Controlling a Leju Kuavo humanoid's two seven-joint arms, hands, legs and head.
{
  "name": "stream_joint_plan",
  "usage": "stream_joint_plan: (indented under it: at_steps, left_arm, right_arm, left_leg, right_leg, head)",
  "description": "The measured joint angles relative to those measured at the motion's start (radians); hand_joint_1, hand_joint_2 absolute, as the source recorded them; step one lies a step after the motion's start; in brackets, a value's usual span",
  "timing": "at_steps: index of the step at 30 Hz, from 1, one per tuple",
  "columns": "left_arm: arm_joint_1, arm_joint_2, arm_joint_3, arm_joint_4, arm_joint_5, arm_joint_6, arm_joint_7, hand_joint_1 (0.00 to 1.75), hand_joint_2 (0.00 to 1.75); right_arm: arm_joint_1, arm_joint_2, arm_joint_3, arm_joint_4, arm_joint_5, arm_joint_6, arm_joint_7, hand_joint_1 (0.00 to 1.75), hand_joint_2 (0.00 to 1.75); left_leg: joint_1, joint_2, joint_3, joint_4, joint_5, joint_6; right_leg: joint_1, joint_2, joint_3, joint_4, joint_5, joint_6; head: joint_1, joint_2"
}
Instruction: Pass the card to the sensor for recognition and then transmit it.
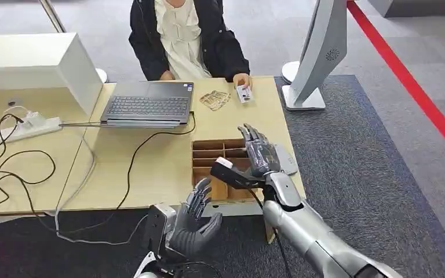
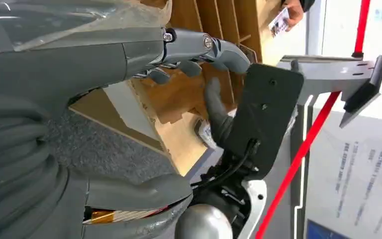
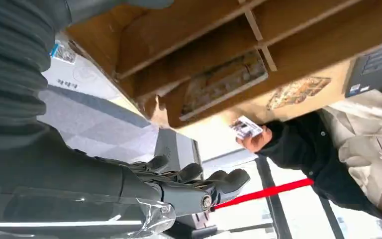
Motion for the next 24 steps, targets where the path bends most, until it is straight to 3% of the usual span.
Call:
stream_joint_plan:
  at_steps: [7, 12, 24]
  left_arm:
    - [0.0, -0.001, 0.0, 0.002, 0.0, -0.001, -0.002, 0.0, 1.75]
    - [-0.001, -0.003, 0.0, 0.008, 0.0, 0.011, -0.002, 0.0, 1.75]
    - [-0.002, -0.003, -0.001, 0.008, 0.008, 0.048, 0.001, 0.0, 1.75]
  right_arm:
    - [-0.017, 0.008, 0.002, 0.007, 0.006, 0.003, -0.008, 0.0, 1.75]
    - [-0.073, 0.042, 0.018, 0.038, 0.01, 0.011, -0.022, 0.0, 1.75]
    - [-0.08, 0.063, 0.026, 0.09, -0.007, 0.028, -0.038, 0.0, 1.75]
  left_leg:
    - [0.0, 0.0, 0.0, 0.0, 0.0, 0.0]
    - [0.0, 0.0, 0.0, 0.0, 0.0, 0.0]
    - [0.0, 0.0, 0.0, 0.0, 0.0, 0.0]
  right_leg:
    - [0.0, 0.0, 0.0, 0.0, 0.0, 0.0]
    - [0.0, 0.0, 0.0, 0.0, 0.0, 0.0]
    - [0.0, 0.0, 0.0, 0.0, 0.0, 0.0]
  head:
    - [0.0, 0.0]
    - [0.0, 0.0]
    - [0.0, 0.0]
